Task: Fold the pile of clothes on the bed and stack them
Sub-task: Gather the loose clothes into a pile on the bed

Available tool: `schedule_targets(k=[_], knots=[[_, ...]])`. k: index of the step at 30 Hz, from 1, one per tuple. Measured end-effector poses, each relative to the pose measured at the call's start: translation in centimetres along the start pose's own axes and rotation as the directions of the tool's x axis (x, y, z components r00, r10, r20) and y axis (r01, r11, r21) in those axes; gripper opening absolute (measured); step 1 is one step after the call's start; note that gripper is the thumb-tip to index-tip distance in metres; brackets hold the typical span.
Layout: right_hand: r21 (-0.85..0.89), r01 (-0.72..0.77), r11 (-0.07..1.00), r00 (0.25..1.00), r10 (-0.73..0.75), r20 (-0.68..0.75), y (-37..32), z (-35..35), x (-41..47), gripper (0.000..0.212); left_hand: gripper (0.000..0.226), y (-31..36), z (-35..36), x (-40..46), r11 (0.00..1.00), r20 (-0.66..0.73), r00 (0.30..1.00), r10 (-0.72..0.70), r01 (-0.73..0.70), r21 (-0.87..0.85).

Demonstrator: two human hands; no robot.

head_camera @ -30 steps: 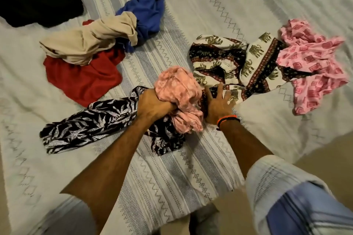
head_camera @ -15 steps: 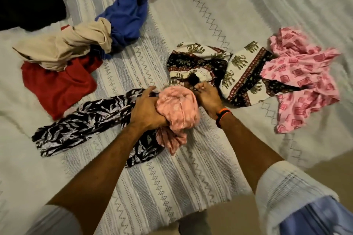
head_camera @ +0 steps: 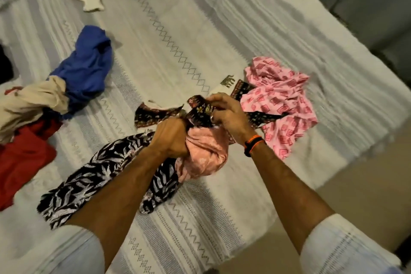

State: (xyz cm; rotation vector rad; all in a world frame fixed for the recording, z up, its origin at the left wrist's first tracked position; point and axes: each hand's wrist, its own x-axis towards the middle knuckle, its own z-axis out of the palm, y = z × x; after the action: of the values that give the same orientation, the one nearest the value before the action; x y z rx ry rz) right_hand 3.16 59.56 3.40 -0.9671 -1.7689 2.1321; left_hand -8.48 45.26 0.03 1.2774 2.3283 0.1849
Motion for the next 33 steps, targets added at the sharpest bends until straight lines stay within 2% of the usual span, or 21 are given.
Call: schedule_targets(k=[2,4,7,9,13,14,16,18,20,22,24,26,28,29,31,32,33], knots=[[-0.236,-0.044,0.971,0.969,-0.016,-0.247,2.0,-3.3,1.1,0.031,0.027,2.0,-0.2,1.5,1.000,-0.011,1.000,-0.015,0.015,0.005],[-0.428,-0.171,0.888,0.935,0.008,-0.356,4.1,-7.1,1.9,0.035,0.027,3.2,0.5,3.4,0.999,-0.040,0.998,-0.045,0.045,-0.009],[-0.677,-0.262,0.688,0.916,-0.045,-0.399,6.0,-11.6,3.6,0.052,0.025,4.9,1.3,5.9,0.997,-0.106,0.992,-0.070,0.066,-0.040],[-0.764,-0.307,0.567,0.911,-0.056,-0.408,7.1,-13.8,4.9,0.059,0.026,5.6,2.0,7.5,0.991,-0.127,0.986,-0.108,0.097,-0.088],[-0.881,-0.406,0.244,0.912,0.163,-0.376,9.6,-17.5,7.6,0.071,0.028,6.2,4.0,11.0,0.981,-0.121,0.984,-0.132,0.112,-0.157],[-0.880,-0.422,0.218,0.905,0.147,-0.398,9.9,-18.0,8.4,0.078,0.028,6.2,4.3,11.7,0.982,-0.120,0.984,-0.133,0.115,-0.148],[-0.853,-0.459,0.249,0.885,0.045,-0.463,9.8,-18.5,10.0,0.092,0.028,6.2,4.7,12.6,0.981,-0.114,0.983,-0.142,0.124,-0.152],[-0.836,-0.461,0.296,0.874,-0.009,-0.485,9.7,-19.0,11.4,0.097,0.034,5.9,5.1,13.5,0.977,-0.109,0.983,-0.151,0.132,-0.167],[-0.795,-0.480,0.372,0.861,0.026,-0.508,10.0,-19.8,12.4,0.099,0.041,5.5,5.5,14.3,0.975,-0.105,0.984,-0.143,0.122,-0.188],[-0.767,-0.504,0.396,0.853,0.089,-0.514,10.6,-20.2,13.2,0.089,0.045,5.3,5.8,14.8,0.972,-0.090,0.986,-0.138,0.117,-0.206],[-0.761,-0.503,0.411,0.854,0.097,-0.512,10.9,-20.4,13.6,0.070,0.045,5.1,6.2,15.1,0.969,-0.089,0.986,-0.139,0.117,-0.218],[-0.781,-0.433,0.449,0.889,0.068,-0.454,10.7,-20.2,13.8,0.054,0.048,5.0,6.3,15.2,0.967,-0.092,0.986,-0.143,0.119,-0.224],[-0.766,-0.356,0.535,0.925,0.087,-0.369,9.9,-19.2,13.4,0.052,0.049,5.1,6.1,15.0,0.964,-0.069,0.986,-0.149,0.129,-0.230],[-0.706,-0.327,0.629,0.935,0.109,-0.337,9.2,-18.3,13.0,0.048,0.050,5.2,5.9,14.8,0.962,-0.061,0.986,-0.156,0.137,-0.236],[-0.439,-0.294,0.849,0.934,0.158,-0.320,8.6,-16.1,11.9,0.015,0.050,5.5,5.4,14.3,0.956,-0.046,0.985,-0.164,0.147,-0.254],[-0.310,-0.259,0.915,0.944,0.171,-0.283,8.4,-14.9,11.2,0.007,0.048,5.7,4.9,13.7,0.953,-0.049,0.985,-0.165,0.147,-0.264],[-0.194,-0.236,0.952,0.953,0.187,-0.240,8.3,-13.8,10.5,0.015,0.045,5.8,4.5,13.1,0.950,-0.056,0.984,-0.168,0.147,-0.275]])
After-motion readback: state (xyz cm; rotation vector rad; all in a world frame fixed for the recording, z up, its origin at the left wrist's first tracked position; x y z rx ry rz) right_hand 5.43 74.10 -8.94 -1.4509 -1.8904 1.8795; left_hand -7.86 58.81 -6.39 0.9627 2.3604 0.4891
